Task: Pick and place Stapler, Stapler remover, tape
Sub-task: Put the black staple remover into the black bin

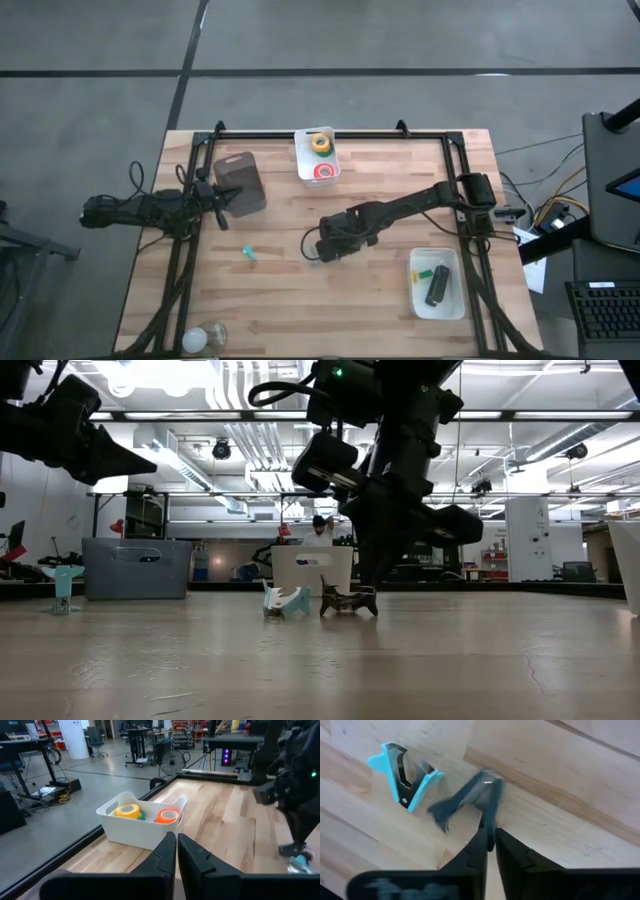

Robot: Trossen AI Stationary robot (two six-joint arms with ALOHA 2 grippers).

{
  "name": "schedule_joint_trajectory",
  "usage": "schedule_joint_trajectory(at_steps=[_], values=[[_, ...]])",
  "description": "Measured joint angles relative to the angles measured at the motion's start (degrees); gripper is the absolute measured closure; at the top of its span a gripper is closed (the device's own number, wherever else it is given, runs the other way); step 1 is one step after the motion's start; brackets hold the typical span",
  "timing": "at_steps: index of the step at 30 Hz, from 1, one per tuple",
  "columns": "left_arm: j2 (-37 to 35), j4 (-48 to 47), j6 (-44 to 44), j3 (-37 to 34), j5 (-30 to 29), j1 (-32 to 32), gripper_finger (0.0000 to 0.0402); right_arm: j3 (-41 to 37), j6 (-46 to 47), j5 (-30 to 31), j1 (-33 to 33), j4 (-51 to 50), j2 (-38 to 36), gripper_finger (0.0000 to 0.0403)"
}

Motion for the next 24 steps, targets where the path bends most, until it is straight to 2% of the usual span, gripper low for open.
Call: schedule_joint_trajectory(at_steps=[4,12,21,24], values=[[0.0,4.5,-4.9,0.0,0.0,0.0,0.0383,0.0,-1.4,-0.1,0.1,1.5,-0.1,0.0393],[0.0,15.1,-26.6,0.0,0.0,0.0,0.0383,0.0,-1.6,2.0,0.1,8.1,-1.5,0.0394],[0.0,16.1,-29.5,0.0,0.0,0.0,0.0382,1.4,-3.5,9.0,0.1,9.0,-5.8,0.0395],[0.0,18.0,-38.1,0.0,0.0,0.0,0.0387,2.4,-5.9,12.0,-0.1,9.3,-7.4,0.0395]])
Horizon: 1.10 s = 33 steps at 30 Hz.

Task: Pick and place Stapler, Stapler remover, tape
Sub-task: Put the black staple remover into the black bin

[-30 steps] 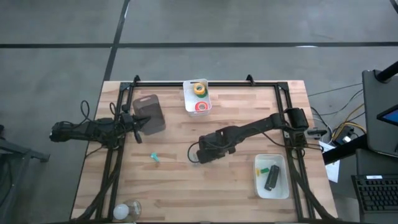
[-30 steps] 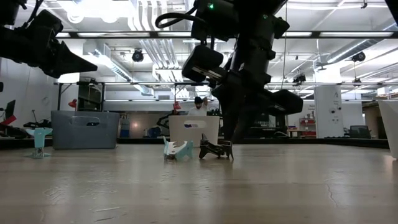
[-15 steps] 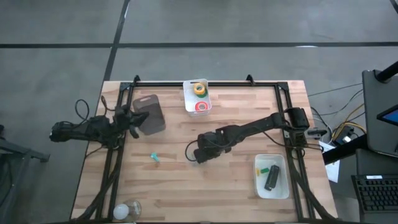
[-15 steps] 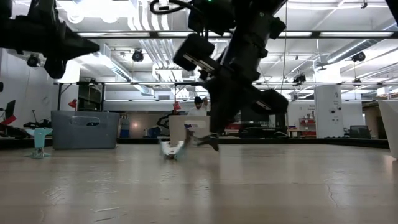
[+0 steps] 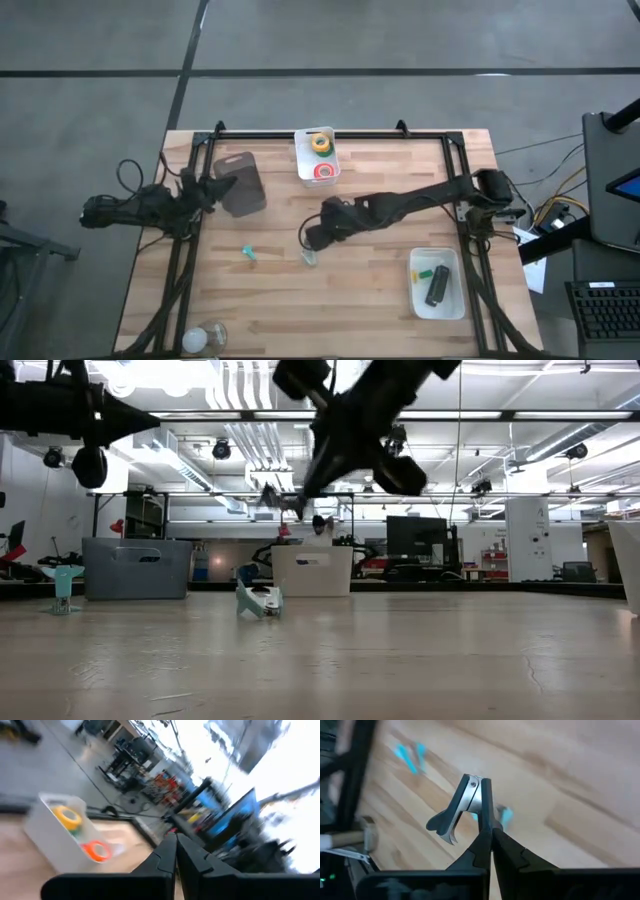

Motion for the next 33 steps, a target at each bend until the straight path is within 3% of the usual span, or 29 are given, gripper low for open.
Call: schedule_joint_trajectory(at_steps=[3,9,18,27,33], values=[[0.0,0.8,-8.3,0.0,0.3,0.0,0.0392,1.4,-3.3,1.7,-0.4,1.7,-1.1,0.0395],[0.2,2.8,-16.2,0.0,10.1,0.0,0.0397,7.0,-8.8,4.1,-1.7,6.6,-2.0,0.0395],[1.0,16.7,-27.5,0.0,14.1,0.0,0.038,15.3,-12.8,6.6,-4.5,16.3,-1.9,0.0395],[7.2,31.2,-35.0,0.0,17.4,0.0,0.0297,20.2,-13.8,7.9,-5.9,18.5,-1.3,0.0395],[14.7,33.7,-37.6,3.5,18.7,0.0,0.0259,23.4,-12.2,8.1,-6.5,18.7,0.7,0.0395]])
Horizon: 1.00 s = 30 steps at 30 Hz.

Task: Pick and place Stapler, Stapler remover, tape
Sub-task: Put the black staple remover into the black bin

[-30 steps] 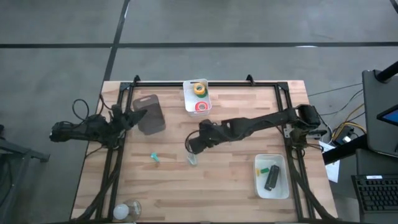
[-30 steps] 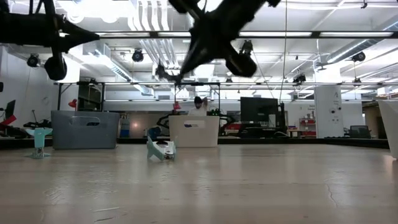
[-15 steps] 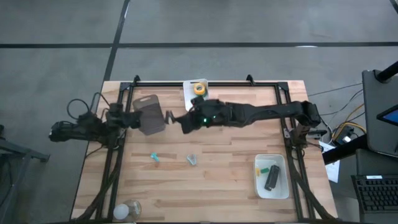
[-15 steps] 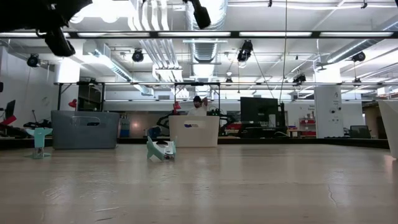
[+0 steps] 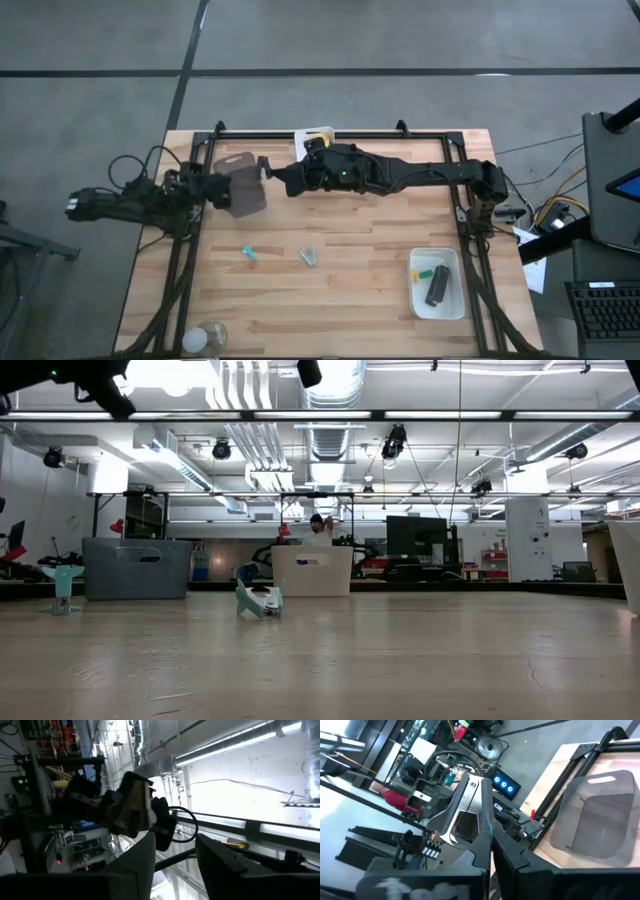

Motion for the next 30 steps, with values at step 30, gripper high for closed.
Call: schedule_joint_trajectory(at_steps=[30], values=[[16.5,1.0,2.4,8.9,-2.5,0.0,0.0255,0.0,-0.1,-0.1,0.5,0.4,0.5,0.0394]])
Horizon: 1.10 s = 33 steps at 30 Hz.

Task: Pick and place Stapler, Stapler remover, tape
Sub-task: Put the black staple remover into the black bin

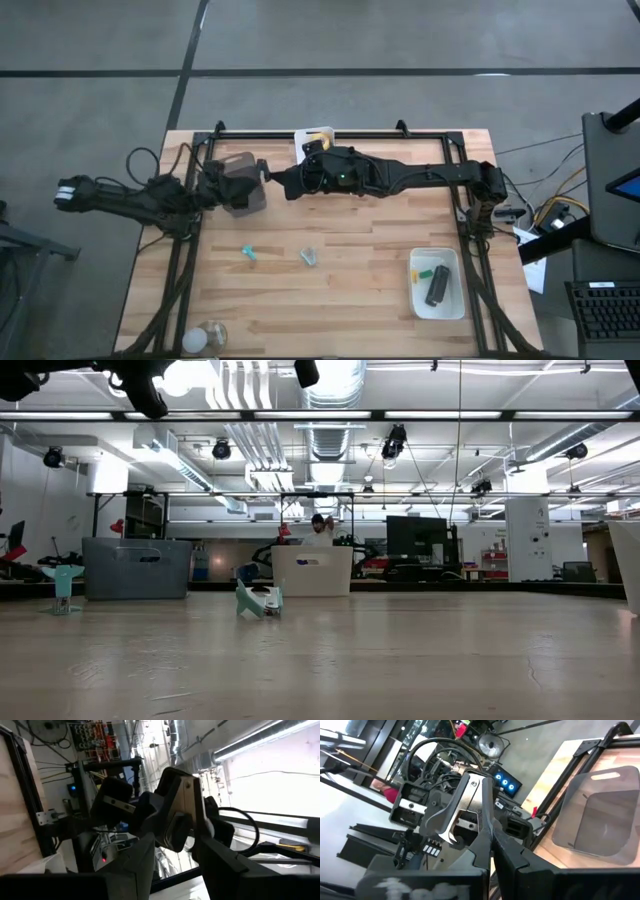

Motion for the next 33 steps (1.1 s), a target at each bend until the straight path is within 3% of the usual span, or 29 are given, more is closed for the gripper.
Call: schedule_joint_trajectory(at_steps=[17,33], values=[[-3.0,2.1,1.0,-0.1,1.7,0.0,0.0255,0.7,-3.2,1.1,-0.4,3.7,-0.1,0.0394],[-2.9,5.3,2.9,-0.1,-1.9,0.0,0.0255,0.7,-1.2,1.0,-0.4,3.5,1.4,0.0394]])
